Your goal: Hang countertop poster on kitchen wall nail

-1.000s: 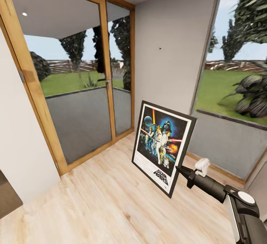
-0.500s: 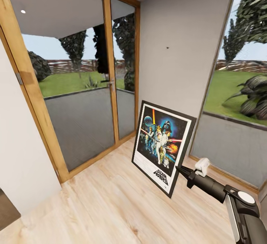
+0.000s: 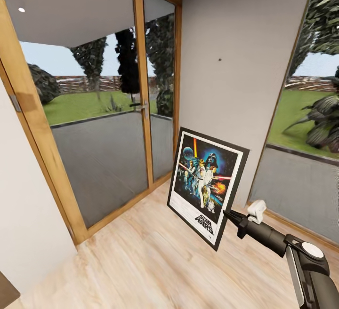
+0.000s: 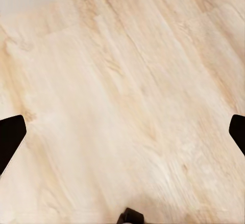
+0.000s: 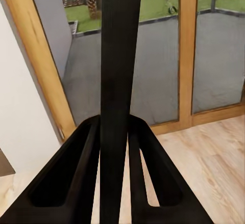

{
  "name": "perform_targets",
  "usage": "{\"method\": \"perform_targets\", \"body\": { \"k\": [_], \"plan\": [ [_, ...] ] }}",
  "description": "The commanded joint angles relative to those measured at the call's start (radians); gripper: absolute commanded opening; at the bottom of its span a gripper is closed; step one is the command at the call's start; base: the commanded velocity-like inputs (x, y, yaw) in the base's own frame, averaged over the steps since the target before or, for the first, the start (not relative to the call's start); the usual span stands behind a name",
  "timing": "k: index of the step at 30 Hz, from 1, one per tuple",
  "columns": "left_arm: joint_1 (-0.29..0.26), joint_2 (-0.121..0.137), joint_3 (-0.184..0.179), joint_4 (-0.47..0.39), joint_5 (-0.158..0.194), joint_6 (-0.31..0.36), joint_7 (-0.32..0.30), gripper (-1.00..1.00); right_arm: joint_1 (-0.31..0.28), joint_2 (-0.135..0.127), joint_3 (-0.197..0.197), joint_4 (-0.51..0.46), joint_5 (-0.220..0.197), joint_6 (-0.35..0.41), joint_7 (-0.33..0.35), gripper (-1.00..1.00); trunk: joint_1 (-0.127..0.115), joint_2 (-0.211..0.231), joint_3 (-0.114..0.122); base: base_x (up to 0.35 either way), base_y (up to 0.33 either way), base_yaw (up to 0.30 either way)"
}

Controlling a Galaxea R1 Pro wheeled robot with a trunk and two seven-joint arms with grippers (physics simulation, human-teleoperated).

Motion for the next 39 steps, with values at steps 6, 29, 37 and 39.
{"method": "perform_targets", "body": {
  "k": [6,29,37,39],
  "plan": [
    [0.0,0.0,0.001,0.0,0.01,-0.001,-0.007,1.0,-0.001,0.001,-0.002,-0.001,0.001,0.012,0.01,-1.0,0.001,-0.002,-0.002,0.291,0.238,-0.172],
    [0.0,0.0,0.001,0.0,0.01,-0.001,-0.007,1.0,-0.001,0.001,-0.002,-0.001,0.001,0.012,0.01,-1.0,0.001,-0.002,-0.002,0.29,0.238,-0.127],
    [0.0,0.0,0.001,0.0,0.01,-0.001,-0.007,1.0,-0.001,0.001,-0.002,-0.001,0.001,0.012,0.011,-1.0,0.001,-0.002,-0.002,0.29,0.239,-0.014],
    [0.0,0.0,0.001,0.0,0.01,-0.001,-0.007,1.0,-0.001,0.001,-0.002,-0.001,0.001,0.012,0.011,-1.0,0.001,-0.002,-0.002,0.29,0.239,-0.091]
  ]
}}
